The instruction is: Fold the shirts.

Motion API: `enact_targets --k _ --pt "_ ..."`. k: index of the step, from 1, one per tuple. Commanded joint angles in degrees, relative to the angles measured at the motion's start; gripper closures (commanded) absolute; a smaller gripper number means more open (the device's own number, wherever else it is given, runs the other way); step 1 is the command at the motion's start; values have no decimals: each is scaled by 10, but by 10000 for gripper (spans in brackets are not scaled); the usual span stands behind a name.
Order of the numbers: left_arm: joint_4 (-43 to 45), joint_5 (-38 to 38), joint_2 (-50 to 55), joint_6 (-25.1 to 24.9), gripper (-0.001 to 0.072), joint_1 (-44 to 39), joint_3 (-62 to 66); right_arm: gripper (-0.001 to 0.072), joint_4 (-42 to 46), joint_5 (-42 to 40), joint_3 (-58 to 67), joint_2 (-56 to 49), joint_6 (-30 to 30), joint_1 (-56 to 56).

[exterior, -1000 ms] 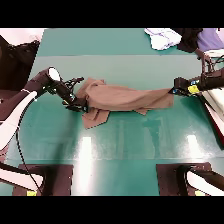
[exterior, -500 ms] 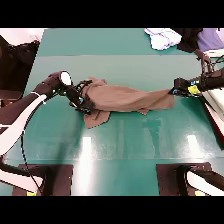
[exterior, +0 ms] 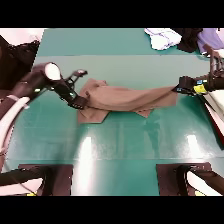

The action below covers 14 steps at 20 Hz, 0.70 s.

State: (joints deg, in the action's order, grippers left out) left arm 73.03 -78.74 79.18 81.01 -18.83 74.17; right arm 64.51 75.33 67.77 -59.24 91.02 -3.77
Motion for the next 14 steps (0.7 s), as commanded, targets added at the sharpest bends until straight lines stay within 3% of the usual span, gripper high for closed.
enact_targets --k 1,7,11,14 --pt "48 -3 -137 0 674 0 7 694 -3 12 0 53 0 0" --pt "71 -13 -311 3 674 0 165 695 -21 0 54 181 16 0" --pt "71 -63 -315 33 674 0 376 695 -17 -4 177 229 16 0" --pt "78 -46 -315 42 674 0 476 696 -17 1 266 233 16 0"
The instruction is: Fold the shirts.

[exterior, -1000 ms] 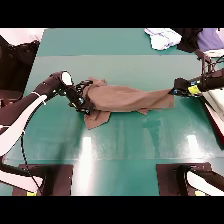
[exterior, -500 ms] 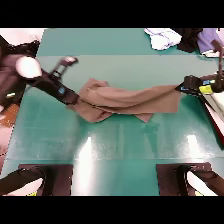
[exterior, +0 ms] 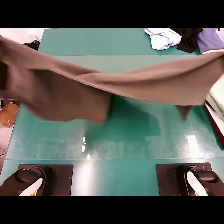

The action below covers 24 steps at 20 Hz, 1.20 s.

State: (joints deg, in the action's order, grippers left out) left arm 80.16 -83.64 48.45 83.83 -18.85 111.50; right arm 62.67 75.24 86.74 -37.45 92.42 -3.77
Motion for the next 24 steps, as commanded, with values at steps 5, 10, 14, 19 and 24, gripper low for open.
enact_targets --k 5,10,14,19,24 --pt "-14 54 -8 18 674 0 177 697 28 53 216 -16 4 0" --pt "-24 146 -8 17 675 0 185 697 131 219 330 -103 51 0" --pt "84 173 9 8 675 0 107 697 139 291 277 -167 73 0" --pt "118 118 132 -35 675 0 -46 696 138 297 132 -262 76 0" --pt "96 113 355 -47 674 2 -54 695 138 206 11 -369 45 0"
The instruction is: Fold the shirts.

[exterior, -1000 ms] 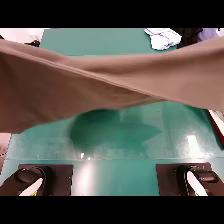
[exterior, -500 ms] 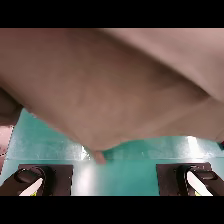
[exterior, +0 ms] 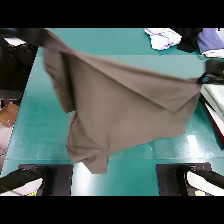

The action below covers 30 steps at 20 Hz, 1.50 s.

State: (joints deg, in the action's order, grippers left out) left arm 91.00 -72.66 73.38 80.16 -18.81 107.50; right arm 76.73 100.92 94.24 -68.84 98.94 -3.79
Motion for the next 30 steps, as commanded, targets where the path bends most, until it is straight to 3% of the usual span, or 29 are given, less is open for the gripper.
enact_targets --k 1,7,8,9,10,11,12,17,19,21,25,30 --pt "-22 16 139 -8 674 1 -14 695 -2 -82 -81 -72 -30 0" --pt "-28 80 242 7 672 1 -14 694 -2 -268 -128 -144 -30 0" --pt "-25 86 242 6 607 2 -14 693 -2 -290 -128 -151 -30 0" --pt "-12 88 242 7 326 2 -12 692 -2 -306 -128 -154 -30 0" --pt "6 79 242 7 137 2 -8 618 -2 -322 -128 -154 -30 0" --pt "20 61 242 10 147 7 -2 348 -2 -333 -124 -154 -30 0" --pt "18 33 242 13 209 19 6 166 0 -335 -115 -154 -30 -2" --pt "9 -181 224 69 205 124 11 174 -2 -254 -36 -152 -36 -30" --pt "-20 -221 207 69 205 166 -8 175 -2 -243 -29 -138 -47 -32" --pt "-49 -215 160 69 205 189 -67 175 -2 -239 -29 -117 -56 -32" --pt "-73 -120 -7 82 204 193 -313 175 -3 -226 -29 -79 -57 -32" --pt "-228 -68 -191 99 204 193 -629 175 -8 -223 -29 -54 -66 -32"
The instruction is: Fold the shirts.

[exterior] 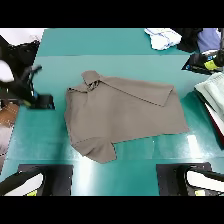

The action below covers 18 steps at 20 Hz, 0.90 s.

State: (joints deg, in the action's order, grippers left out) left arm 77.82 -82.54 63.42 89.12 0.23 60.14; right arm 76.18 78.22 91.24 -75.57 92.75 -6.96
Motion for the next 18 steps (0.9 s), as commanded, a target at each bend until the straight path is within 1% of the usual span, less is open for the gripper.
enact_targets --k 1,3,5,7,9,12,18 --pt "-128 31 -113 10 204 3 -199 176 -4 6 1 15 -5 0" --pt "-140 31 -143 30 204 -2 -266 176 -20 11 1 15 -14 0" --pt "-139 44 -148 40 204 -10 -306 177 -33 10 1 15 -18 0" --pt "-140 73 -148 56 204 -30 -321 178 -31 11 1 15 -18 5" --pt "-141 108 -148 74 204 -62 -325 199 -32 11 1 15 -18 7" --pt "-142 148 -147 97 204 -94 -332 200 -31 12 1 15 -19 8" --pt "-152 150 -144 99 204 -95 -363 200 -31 14 1 15 -24 8"
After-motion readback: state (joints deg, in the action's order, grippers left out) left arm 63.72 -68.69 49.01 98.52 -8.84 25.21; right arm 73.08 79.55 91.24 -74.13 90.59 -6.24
